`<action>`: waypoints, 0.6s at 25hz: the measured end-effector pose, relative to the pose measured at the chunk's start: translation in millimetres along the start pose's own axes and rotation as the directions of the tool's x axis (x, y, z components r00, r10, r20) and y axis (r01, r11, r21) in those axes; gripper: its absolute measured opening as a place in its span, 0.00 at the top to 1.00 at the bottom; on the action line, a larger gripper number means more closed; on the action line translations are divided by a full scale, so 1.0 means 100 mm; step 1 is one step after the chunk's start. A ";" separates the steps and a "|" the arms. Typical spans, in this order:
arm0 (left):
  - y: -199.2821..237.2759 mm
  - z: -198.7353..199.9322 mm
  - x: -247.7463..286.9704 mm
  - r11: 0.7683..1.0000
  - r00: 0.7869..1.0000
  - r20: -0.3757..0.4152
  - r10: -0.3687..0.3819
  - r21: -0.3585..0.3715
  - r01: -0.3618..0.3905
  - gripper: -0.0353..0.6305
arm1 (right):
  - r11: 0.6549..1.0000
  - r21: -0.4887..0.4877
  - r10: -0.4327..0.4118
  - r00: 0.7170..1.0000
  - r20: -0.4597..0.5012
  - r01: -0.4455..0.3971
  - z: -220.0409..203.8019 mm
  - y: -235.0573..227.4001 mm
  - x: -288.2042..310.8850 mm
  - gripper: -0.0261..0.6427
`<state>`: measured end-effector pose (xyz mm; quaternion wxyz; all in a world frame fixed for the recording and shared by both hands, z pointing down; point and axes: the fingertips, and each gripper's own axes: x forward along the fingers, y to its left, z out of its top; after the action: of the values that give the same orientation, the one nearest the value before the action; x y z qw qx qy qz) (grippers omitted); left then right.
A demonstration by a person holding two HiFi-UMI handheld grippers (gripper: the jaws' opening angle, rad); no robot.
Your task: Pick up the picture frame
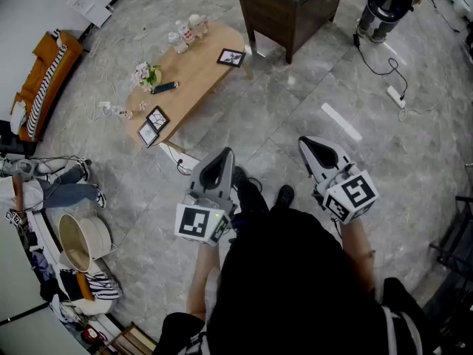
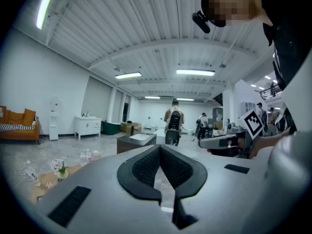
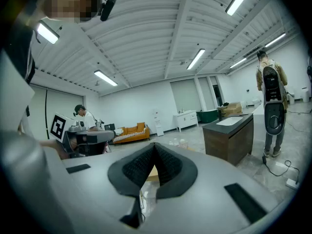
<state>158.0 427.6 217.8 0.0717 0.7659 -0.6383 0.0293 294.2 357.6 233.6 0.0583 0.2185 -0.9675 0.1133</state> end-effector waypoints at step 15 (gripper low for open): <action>-0.13 -0.03 0.08 1.000 0.999 -0.032 0.013 0.029 -0.012 0.93 | 0.998 0.056 -0.031 0.999 0.007 0.031 -0.05 -0.18 -0.11 0.94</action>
<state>172.8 422.7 221.1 0.0707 0.7623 -0.6413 0.0512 311.9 347.5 240.2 0.0501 0.2354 -0.9606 0.1387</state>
